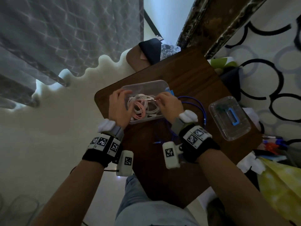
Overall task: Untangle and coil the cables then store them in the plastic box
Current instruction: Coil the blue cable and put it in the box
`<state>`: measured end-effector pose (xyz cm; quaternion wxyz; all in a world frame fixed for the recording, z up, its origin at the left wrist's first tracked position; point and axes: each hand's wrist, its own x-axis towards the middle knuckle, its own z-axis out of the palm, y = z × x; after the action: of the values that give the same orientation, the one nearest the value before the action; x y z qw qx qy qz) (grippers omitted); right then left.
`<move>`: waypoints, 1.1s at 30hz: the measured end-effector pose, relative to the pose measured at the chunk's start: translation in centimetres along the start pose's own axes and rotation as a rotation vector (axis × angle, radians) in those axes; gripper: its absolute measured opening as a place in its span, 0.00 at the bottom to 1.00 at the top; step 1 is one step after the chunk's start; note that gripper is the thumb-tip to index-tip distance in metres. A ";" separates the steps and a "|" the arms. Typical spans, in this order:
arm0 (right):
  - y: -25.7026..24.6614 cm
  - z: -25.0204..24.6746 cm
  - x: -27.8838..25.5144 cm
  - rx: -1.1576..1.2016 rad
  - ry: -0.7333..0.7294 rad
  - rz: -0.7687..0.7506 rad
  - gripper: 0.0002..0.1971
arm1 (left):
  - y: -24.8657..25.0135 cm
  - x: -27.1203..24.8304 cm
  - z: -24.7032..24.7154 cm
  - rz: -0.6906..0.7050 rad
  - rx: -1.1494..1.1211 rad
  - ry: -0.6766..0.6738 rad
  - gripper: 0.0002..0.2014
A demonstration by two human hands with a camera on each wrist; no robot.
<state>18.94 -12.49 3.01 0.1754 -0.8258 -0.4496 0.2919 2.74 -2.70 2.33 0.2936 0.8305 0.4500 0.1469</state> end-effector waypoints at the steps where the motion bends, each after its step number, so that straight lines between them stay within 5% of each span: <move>1: 0.4 -0.1 -0.9 0.052 0.068 0.010 0.10 | 0.3 -0.1 -0.2 0.039 -0.046 0.004 0.14; 7: 3.9 -0.6 -5.0 0.179 0.248 0.200 0.10 | 3.3 -0.7 -0.4 0.150 -0.175 -0.241 0.10; 13: 4.2 1.0 -4.2 0.067 0.198 0.233 0.15 | 0.2 -1.5 0.4 0.078 0.162 -0.522 0.18; 19: 0.9 3.8 -2.4 -0.137 -0.066 0.263 0.28 | -5.0 -1.9 -1.8 -0.055 0.305 -0.488 0.22; 24: -1.4 5.2 -4.3 -0.221 -0.045 0.207 0.24 | -5.1 -2.8 -2.3 -0.083 0.158 -0.502 0.25; 28: -2.2 5.8 -5.4 -0.174 0.003 0.030 0.23 | -4.8 -3.1 -2.2 0.041 0.095 -0.543 0.32; 31: -2.7 6.4 -5.2 -0.094 -0.110 -0.079 0.25 | -5.0 -3.4 -2.5 0.022 0.101 -0.434 0.28; 33: -2.8 6.6 -4.9 -0.055 -0.142 -0.086 0.17 | -5.6 -3.6 -2.8 0.040 0.117 -0.398 0.19</move>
<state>10.87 -15.00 1.08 0.1327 -0.7874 -0.5036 0.3297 -4.38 -2.32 1.14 0.3251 0.8675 0.3744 -0.0406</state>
